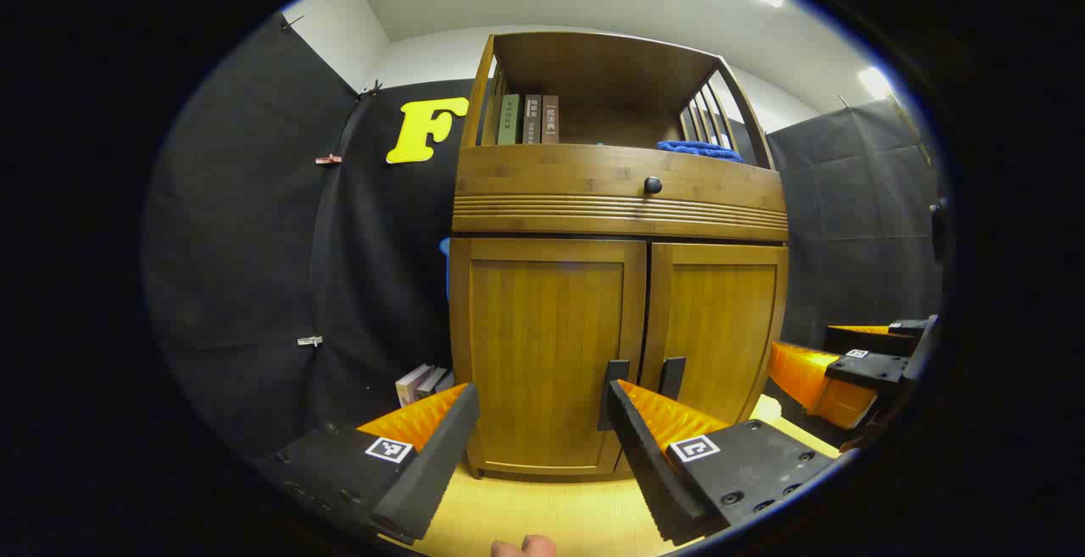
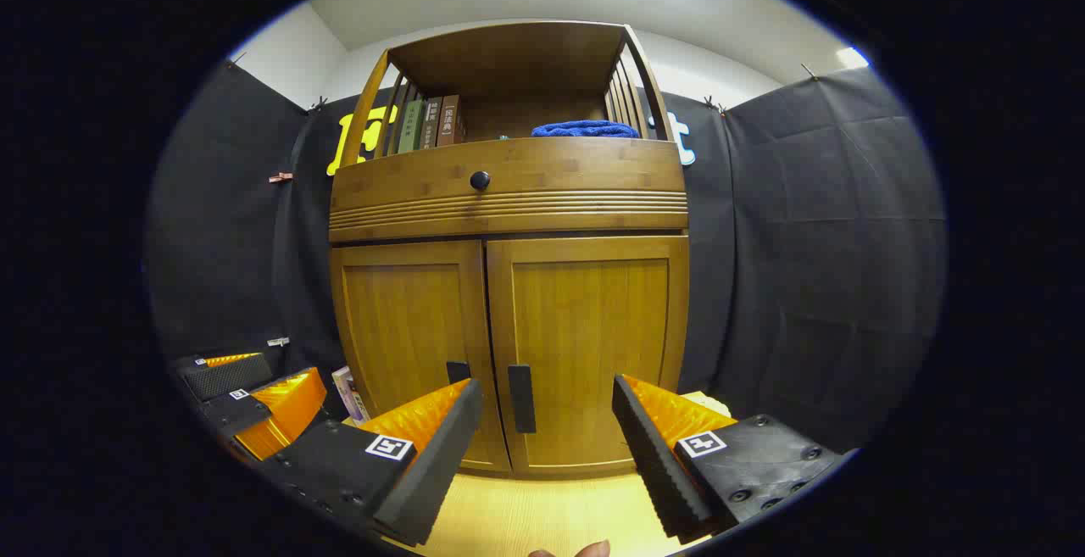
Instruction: Open the right door of the double-door shoe cabinet with the right hand, and open the left door with the left hand.
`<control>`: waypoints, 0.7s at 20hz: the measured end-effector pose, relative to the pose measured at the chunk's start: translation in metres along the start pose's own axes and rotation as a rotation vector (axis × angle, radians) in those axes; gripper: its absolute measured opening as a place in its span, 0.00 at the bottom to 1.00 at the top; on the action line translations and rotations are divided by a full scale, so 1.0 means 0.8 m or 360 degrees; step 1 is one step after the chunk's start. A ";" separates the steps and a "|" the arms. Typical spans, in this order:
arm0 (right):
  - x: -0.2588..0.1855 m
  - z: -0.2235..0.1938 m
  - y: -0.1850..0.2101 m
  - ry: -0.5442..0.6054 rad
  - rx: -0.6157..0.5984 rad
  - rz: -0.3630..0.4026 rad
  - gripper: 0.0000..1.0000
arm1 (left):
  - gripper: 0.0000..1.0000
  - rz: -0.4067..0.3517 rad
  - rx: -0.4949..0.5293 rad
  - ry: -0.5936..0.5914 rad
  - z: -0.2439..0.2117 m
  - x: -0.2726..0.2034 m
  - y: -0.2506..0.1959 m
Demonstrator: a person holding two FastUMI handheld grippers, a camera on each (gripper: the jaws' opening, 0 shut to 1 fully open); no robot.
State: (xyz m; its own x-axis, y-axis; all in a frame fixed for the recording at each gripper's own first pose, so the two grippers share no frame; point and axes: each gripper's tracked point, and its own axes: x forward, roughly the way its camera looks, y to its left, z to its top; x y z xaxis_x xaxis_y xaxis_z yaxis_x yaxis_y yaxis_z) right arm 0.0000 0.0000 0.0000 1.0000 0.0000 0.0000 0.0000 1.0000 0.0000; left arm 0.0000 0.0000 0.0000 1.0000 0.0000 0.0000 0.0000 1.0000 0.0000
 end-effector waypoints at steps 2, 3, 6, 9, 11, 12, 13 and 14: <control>0.000 -0.001 0.002 0.0003 -0.0003 0.0006 0.98 | 0.93 0.0001 0.0013 0.0010 -0.001 0.000 -0.001; 0.000 -0.002 0.001 0.0004 0.0001 0.0009 0.99 | 0.94 0.0003 0.0019 0.0009 -0.002 0.000 -0.002; 0.002 -0.003 0.005 0.0010 0.0002 0.0016 0.98 | 0.94 -0.0003 0.0012 0.0006 -0.002 0.002 -0.003; 0.005 -0.003 0.007 0.0015 0.0009 0.0019 0.99 | 0.93 -0.0004 0.0015 0.0009 -0.003 0.002 -0.003; 0.006 -0.003 0.007 0.0014 0.0006 0.0016 0.98 | 0.94 -0.0005 0.0011 0.0010 -0.001 0.004 -0.003; 0.007 -0.002 0.007 0.0013 0.0005 0.0015 0.98 | 0.94 -0.0008 0.0011 0.0006 -0.002 0.004 -0.004; 0.009 -0.002 0.009 0.0013 0.0004 0.0013 0.98 | 0.94 -0.0011 0.0008 0.0006 -0.004 0.004 -0.004; 0.010 -0.002 0.009 0.0011 0.0002 0.0013 0.98 | 0.94 -0.0011 0.0004 0.0009 -0.005 0.006 -0.004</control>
State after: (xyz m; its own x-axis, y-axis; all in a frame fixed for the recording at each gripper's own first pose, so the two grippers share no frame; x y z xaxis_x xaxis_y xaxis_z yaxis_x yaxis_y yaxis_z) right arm 0.0082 0.0074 -0.0014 0.9999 0.0079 -0.0070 -0.0079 1.0000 0.0011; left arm 0.0047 -0.0034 -0.0040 1.0000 -0.0070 -0.0056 0.0071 1.0000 0.0028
